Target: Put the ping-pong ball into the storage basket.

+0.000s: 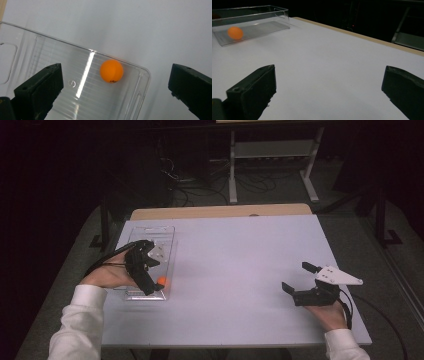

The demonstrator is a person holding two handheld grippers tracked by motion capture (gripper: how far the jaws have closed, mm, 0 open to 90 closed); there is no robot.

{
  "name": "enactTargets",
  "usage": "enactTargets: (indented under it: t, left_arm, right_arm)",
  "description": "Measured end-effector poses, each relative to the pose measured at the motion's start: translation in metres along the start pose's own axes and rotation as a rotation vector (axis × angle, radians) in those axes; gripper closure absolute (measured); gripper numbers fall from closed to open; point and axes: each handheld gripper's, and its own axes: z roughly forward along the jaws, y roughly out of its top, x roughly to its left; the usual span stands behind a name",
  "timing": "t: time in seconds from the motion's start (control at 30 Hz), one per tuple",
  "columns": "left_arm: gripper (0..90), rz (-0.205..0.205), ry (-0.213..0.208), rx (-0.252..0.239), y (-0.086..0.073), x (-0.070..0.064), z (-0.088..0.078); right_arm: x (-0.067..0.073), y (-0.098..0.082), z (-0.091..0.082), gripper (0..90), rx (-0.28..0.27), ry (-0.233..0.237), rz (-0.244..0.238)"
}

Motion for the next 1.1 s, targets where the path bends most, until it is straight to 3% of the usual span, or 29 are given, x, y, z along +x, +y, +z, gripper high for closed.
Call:
enactTargets:
  t: [0.23,0.37,0.5,1.1]
  left_arm:
    - [0.0,-0.034,0.009,-0.047,-0.013,-0.004,0.002]
    - [0.0,-0.029,0.020,-0.056,-0.017,-0.007,0.004]
    - [0.0,-0.035,0.025,-0.101,-0.022,-0.012,0.003]
    - [0.0,-0.132,0.072,-0.315,-0.049,-0.026,0.002]
  right_arm:
    - [0.000,0.000,0.000,0.0,-0.002,-0.002,0.000]
    - [0.000,0.000,0.000,0.0,-0.002,-0.004,-0.001]
    - [0.001,0.000,0.000,0.0,-0.002,-0.003,0.000]
    - [0.001,0.000,0.000,0.0,-0.002,-0.002,0.001]
